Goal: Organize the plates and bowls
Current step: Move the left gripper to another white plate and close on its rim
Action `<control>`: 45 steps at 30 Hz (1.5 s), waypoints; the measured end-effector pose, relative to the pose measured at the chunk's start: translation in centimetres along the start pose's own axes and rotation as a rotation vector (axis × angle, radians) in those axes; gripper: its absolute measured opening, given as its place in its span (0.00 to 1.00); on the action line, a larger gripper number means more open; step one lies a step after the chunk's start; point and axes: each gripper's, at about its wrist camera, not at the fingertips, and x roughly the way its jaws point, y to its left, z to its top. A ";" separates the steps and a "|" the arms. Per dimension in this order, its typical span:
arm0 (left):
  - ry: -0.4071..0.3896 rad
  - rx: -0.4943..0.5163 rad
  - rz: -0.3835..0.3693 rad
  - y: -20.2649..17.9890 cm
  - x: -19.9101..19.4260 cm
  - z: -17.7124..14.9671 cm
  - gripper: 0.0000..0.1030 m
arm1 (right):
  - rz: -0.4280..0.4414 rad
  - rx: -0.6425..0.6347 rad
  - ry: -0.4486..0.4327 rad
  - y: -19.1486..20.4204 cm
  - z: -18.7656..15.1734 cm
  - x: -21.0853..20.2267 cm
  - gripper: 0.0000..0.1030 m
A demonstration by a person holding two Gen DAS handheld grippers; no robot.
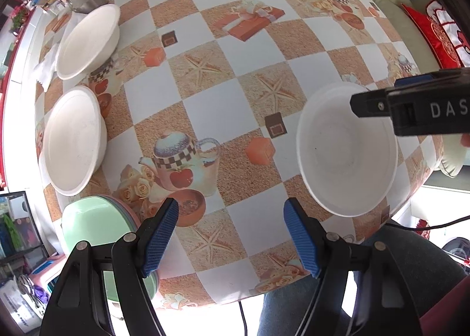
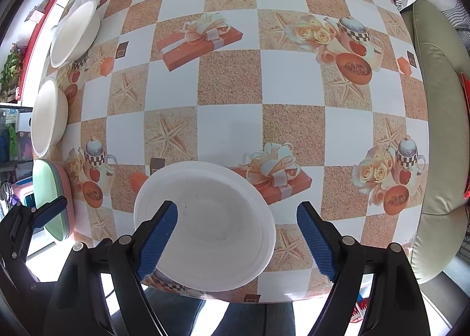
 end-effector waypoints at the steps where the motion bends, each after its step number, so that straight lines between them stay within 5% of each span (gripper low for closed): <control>1: -0.010 -0.003 0.002 0.1 -0.2 0.1 0.75 | -0.001 -0.001 0.002 0.0 0.0 0.0 0.82; 7: -0.056 -0.084 0.033 2.1 -1.8 0.9 0.75 | -0.003 -0.020 -0.002 0.8 0.9 -0.5 0.82; 14: -0.070 -0.360 0.098 8.9 -2.1 0.5 0.75 | 0.038 -0.035 0.009 3.0 3.0 -0.9 0.82; 19: -0.042 -0.507 0.215 14.2 -1.1 -0.6 0.75 | 0.080 -0.087 0.014 6.7 4.7 -0.9 0.82; 24: 0.010 -0.620 0.256 18.7 0.5 -1.5 0.75 | 0.097 -0.179 0.010 11.7 6.7 -0.3 0.82; 42: 0.122 -0.673 0.163 24.2 5.7 -0.8 0.72 | 0.161 -0.206 0.087 20.1 11.4 5.9 0.81; 43: 0.126 -0.669 0.157 24.1 5.8 -0.8 0.63 | 0.160 -0.208 0.089 20.4 11.4 6.1 0.79; 45: 0.126 -0.667 0.115 23.7 6.1 -0.7 0.52 | 0.165 -0.207 0.099 20.9 11.4 6.6 0.56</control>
